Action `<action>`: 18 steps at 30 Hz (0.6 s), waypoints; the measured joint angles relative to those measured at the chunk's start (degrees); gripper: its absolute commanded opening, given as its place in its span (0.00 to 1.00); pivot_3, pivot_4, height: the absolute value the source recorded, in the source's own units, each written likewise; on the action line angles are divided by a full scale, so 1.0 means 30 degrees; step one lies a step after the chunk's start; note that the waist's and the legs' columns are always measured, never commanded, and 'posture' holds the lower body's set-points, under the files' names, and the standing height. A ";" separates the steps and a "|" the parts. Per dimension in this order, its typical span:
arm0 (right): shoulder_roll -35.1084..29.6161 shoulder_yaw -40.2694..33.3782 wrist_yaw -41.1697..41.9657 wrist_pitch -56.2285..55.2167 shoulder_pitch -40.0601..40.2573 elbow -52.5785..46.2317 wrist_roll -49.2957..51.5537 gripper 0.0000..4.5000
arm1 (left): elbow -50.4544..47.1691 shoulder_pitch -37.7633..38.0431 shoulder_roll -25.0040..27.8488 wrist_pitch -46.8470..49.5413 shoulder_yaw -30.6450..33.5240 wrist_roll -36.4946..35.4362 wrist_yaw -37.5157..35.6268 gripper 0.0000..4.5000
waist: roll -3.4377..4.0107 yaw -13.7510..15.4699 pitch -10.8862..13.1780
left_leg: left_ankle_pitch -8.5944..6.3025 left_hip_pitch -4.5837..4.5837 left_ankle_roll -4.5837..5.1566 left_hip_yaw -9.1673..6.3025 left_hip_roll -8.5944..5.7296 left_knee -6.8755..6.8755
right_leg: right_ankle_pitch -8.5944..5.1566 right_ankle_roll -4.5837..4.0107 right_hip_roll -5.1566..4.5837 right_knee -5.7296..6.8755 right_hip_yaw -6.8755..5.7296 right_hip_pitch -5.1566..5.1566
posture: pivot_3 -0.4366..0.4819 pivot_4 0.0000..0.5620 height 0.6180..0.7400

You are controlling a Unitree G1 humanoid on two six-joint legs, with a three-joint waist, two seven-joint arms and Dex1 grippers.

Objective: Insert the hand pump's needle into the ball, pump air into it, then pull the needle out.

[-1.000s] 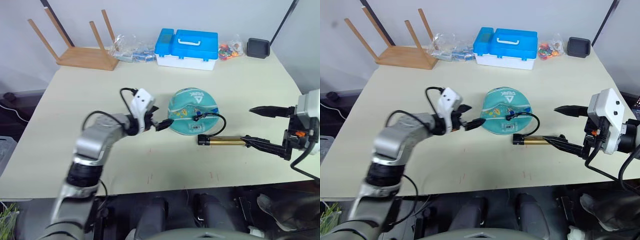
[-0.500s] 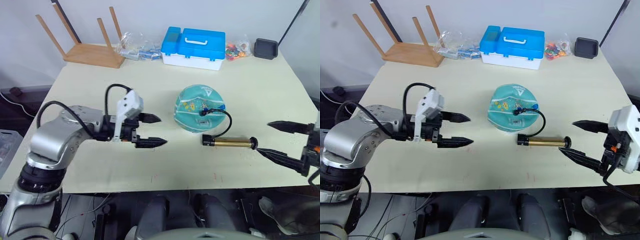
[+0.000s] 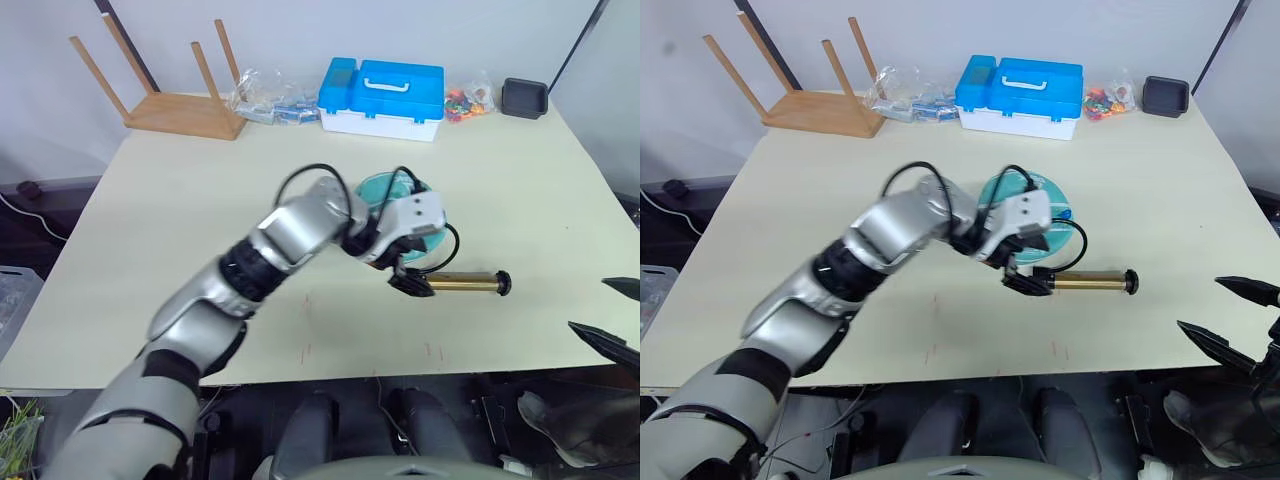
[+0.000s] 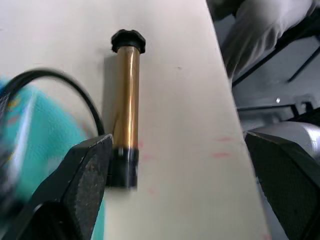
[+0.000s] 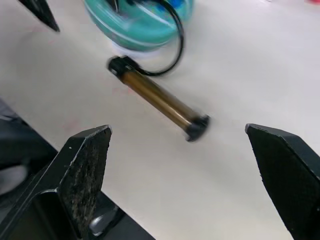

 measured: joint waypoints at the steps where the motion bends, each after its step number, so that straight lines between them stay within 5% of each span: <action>1: -0.0225 0.0199 0.0397 -0.0576 0.0202 0.0523 -0.0378 1.00 | 0.0904 -0.0220 -0.0872 -0.0383 -0.0436 0.0558 0.0181 0.99 | 0.0002 -0.0002 -0.0001 | -0.0005 0.0002 0.0008 0.0002 -0.0002 0.0006 | 0.0001 -0.0001 0.0001 0.0001 0.0001 0.0000 | 0.48 0.27 1.00; 8: -0.1280 -0.0078 0.2415 -0.2793 0.0470 0.3395 -0.0934 1.00 | 0.7143 -0.1740 -0.5488 -0.3968 -0.1909 0.3676 0.0982 0.99 | 0.0021 -0.0008 0.0007 | -0.0074 -0.0035 0.0121 0.0036 -0.0018 0.0144 | 0.0019 0.0026 -0.0003 0.0000 0.0036 0.0002 | 0.48 0.27 1.00; 14: -0.1238 -0.0253 0.2549 -0.3493 0.0536 0.3852 -0.1067 1.00 | 1.5702 -0.4111 -0.9919 -0.7912 -0.1825 0.6098 0.1562 0.99 | -0.0017 0.0078 0.0040 | -0.0126 -0.0056 0.0208 0.0110 -0.0065 0.0234 | 0.0057 0.0126 -0.0027 -0.0009 0.0117 0.0005 | 0.48 0.27 1.00; 18: -0.0863 -0.0126 0.2210 -0.3603 0.0675 0.3395 -0.1035 1.00 | 1.9902 -0.4833 -1.0034 -1.0367 -0.1502 0.7370 0.1866 0.99 | -0.0022 -0.0207 0.0059 | -0.0140 -0.0034 0.0229 0.0159 -0.0064 0.0226 | 0.0063 0.0150 -0.0026 -0.0006 0.0176 0.0005 | 0.48 0.27 1.00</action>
